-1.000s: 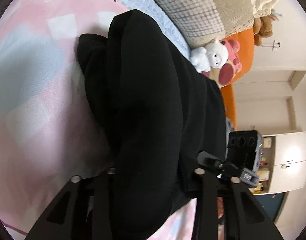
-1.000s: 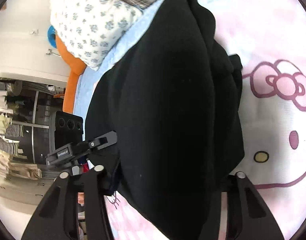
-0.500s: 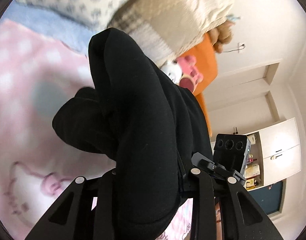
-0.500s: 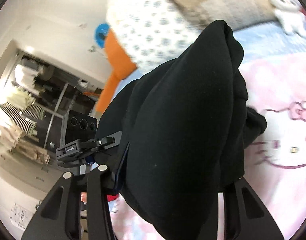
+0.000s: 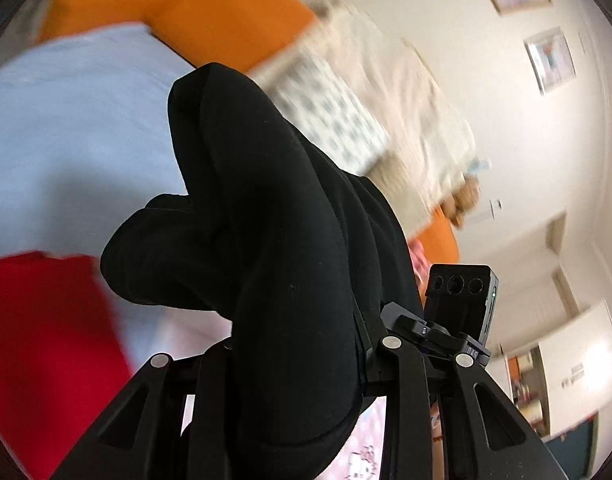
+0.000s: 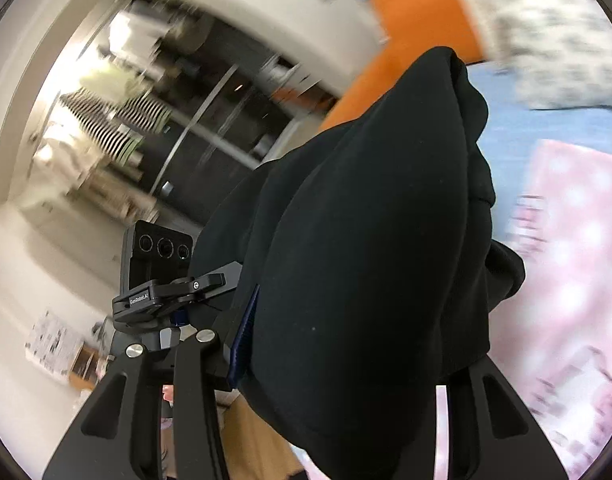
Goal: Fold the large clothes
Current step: 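Lift the folded black jacket with both tools and carry it toward the red garment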
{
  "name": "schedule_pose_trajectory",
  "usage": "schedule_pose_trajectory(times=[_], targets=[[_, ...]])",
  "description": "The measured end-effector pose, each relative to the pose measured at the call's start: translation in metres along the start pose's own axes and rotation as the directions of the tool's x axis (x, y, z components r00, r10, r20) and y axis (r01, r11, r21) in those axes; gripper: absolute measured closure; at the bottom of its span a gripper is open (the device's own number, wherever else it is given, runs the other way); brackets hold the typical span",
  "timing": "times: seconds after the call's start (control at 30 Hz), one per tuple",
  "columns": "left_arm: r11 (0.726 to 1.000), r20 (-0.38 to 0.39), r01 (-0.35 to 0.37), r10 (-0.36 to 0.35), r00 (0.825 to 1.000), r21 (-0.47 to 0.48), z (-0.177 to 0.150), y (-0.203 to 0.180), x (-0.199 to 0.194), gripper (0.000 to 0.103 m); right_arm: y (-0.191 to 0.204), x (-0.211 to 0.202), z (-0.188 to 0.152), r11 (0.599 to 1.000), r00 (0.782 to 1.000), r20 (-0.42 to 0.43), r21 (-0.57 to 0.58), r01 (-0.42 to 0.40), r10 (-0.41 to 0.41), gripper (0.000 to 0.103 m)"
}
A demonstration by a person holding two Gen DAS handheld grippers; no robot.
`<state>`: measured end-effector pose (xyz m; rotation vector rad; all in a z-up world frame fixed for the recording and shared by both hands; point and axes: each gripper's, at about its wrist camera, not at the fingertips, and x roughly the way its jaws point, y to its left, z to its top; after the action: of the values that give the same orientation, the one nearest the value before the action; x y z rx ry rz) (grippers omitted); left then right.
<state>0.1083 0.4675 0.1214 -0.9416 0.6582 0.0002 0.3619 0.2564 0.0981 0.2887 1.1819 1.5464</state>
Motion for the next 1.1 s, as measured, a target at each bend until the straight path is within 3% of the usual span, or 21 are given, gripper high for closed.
schedule_pose_trajectory(times=[0.17,0.3,0.4,0.6,0.77,0.87,1.0,1.1], targets=[[0.998,0.125,-0.041,0.047,0.991,-0.055,0.005,0.062,-0.096,0.069,0.053,0.099,0.01,0.995,0.993,-0.096,-0.07,-0.077,0.071,0.059],[0.994,0.18,-0.036,0.055,0.982,-0.107,-0.003,0.107,-0.127,0.069,0.067,0.165,0.008,0.991,0.985,-0.153,-0.096,-0.095,0.08,0.059],[0.992,0.186,-0.026,0.05,0.981,-0.126,-0.02,0.147,-0.133,0.069,0.064,0.191,-0.007,0.991,0.979,-0.192,-0.101,-0.083,0.062,0.059],[0.976,0.1,0.024,-0.003,0.995,-0.218,-0.079,0.226,-0.096,0.069,0.025,0.224,-0.055,0.997,0.952,-0.306,-0.075,-0.002,-0.021,0.058],[0.971,0.021,0.048,-0.044,0.999,-0.233,-0.134,0.249,-0.076,0.069,-0.008,0.22,-0.11,1.0,0.925,-0.379,-0.026,0.006,-0.015,0.056],[0.965,0.006,0.06,-0.06,0.998,-0.253,-0.153,0.259,-0.069,0.069,-0.014,0.218,-0.123,1.0,0.921,-0.39,-0.015,-0.005,-0.001,0.054],[0.963,-0.008,0.03,-0.033,0.999,-0.267,-0.158,0.276,-0.056,0.068,-0.033,0.23,-0.14,0.999,0.913,-0.406,0.019,0.045,-0.034,0.047],[0.957,0.015,0.06,-0.058,0.998,-0.283,-0.158,0.285,-0.057,0.069,-0.037,0.228,-0.148,0.999,0.933,-0.359,0.037,0.04,-0.025,0.045]])
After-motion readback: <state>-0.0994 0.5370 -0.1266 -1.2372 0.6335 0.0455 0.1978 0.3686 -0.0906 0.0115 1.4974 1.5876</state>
